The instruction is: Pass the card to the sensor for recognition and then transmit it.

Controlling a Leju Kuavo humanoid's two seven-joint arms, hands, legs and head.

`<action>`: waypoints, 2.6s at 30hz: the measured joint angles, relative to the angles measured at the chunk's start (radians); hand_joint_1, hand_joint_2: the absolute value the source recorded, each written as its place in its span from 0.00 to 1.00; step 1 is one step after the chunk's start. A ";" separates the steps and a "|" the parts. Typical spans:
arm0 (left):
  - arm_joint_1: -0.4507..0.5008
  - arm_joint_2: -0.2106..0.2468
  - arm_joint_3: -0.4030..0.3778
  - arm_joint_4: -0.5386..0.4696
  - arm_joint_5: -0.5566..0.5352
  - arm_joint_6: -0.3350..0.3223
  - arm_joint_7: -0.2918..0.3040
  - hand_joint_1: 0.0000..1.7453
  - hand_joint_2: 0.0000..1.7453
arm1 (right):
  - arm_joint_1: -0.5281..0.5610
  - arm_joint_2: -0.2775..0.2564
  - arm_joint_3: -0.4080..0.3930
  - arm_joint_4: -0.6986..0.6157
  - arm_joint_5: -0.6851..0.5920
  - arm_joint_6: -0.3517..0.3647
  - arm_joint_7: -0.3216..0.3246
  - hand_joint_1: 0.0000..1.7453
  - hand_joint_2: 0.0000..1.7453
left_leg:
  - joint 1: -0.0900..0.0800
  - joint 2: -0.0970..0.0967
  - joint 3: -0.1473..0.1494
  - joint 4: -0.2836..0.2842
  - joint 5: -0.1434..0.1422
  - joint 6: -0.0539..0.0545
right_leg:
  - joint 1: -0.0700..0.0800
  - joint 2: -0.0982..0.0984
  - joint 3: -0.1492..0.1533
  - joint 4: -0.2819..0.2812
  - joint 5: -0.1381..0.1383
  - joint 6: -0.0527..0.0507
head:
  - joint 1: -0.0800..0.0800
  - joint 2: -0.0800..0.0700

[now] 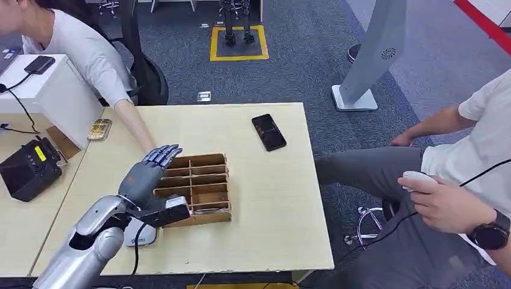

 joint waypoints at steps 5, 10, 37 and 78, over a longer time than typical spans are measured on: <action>0.000 0.000 0.000 0.000 -0.001 0.003 0.000 0.00 1.00 | 0.000 0.000 0.000 0.000 0.000 0.000 -0.003 0.00 0.00 | 0.000 0.000 0.000 0.000 0.000 0.000 | 0.000 0.000 0.000 0.000 0.000 0.000 | 0.000 0.000; 0.000 0.000 0.000 0.001 -0.027 0.016 0.013 0.00 1.00 | 0.000 0.000 0.002 0.000 0.000 -0.008 -0.007 0.00 0.00 | 0.000 0.000 0.000 0.000 0.000 0.000 | 0.000 0.000 0.000 0.000 0.000 0.000 | 0.000 0.000; -0.003 -0.009 0.000 0.020 -0.095 0.043 0.027 1.00 1.00 | -0.002 0.000 0.019 0.000 -0.001 -0.031 -0.042 0.00 0.00 | 0.000 0.000 0.000 0.000 0.000 0.000 | 0.000 0.000 0.000 0.000 0.000 0.000 | 0.000 0.000; -1.124 0.087 -0.023 0.132 0.357 -0.310 0.237 1.00 1.00 | -0.006 -0.001 0.019 0.006 -0.074 0.005 0.024 0.00 0.00 | 0.002 -0.002 -0.010 0.001 0.005 -0.001 | 0.002 0.000 -0.010 0.000 0.004 -0.001 | 0.000 0.000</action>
